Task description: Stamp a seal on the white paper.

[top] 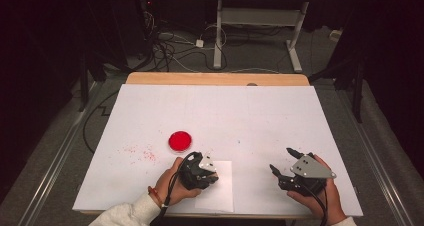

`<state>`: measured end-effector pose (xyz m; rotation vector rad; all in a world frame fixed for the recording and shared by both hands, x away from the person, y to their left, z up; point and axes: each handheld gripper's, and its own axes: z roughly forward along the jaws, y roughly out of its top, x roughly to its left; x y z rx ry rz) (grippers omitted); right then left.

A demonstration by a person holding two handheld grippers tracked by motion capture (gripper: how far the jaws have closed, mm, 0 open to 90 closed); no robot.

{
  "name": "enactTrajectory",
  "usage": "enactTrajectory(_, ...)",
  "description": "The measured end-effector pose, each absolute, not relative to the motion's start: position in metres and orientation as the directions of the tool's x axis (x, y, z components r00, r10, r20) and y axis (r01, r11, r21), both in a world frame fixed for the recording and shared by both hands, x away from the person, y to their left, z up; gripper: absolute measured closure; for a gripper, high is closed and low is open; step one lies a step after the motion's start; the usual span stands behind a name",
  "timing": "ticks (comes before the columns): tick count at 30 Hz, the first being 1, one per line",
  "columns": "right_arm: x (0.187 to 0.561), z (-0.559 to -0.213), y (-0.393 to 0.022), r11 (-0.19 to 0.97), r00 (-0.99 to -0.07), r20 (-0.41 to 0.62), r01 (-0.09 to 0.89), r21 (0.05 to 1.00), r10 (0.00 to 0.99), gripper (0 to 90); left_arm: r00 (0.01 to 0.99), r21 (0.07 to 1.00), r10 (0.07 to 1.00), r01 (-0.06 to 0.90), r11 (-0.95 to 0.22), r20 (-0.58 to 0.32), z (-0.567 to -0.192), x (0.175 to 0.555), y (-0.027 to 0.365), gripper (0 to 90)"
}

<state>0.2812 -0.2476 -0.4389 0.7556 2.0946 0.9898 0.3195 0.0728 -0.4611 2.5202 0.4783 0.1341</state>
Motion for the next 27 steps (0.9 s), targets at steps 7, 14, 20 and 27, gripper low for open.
enactTrajectory(7, 0.2812, -0.4392, -0.2473, 0.540, -0.592, -0.334, 0.208, 0.816, 0.733, 28.3, 0.935, 0.553, 0.354, 0.290, -0.781, 0.010, -0.4634, 0.3184, 0.0728, 73.9)
enactTrajectory(14, 0.2810, -0.4400, -0.2454, 0.545, -0.598, -0.337, 0.206, 0.813, 0.727, 28.3, 0.936, 0.547, 0.352, 0.286, -0.786, 0.015, -0.4650, 0.3185, 0.0715, 73.8)
enactTrajectory(20, 0.2810, -0.4396, -0.2461, 0.546, -0.597, -0.338, 0.206, 0.812, 0.728, 28.8, 0.938, 0.535, 0.346, 0.284, -0.795, 0.016, -0.4660, 0.3200, 0.0702, 73.7)
enactTrajectory(27, 0.2812, -0.4381, -0.2479, 0.537, -0.591, -0.332, 0.208, 0.818, 0.735, 28.6, 0.939, 0.530, 0.343, 0.288, -0.798, 0.006, -0.4658, 0.3216, 0.0696, 73.6)
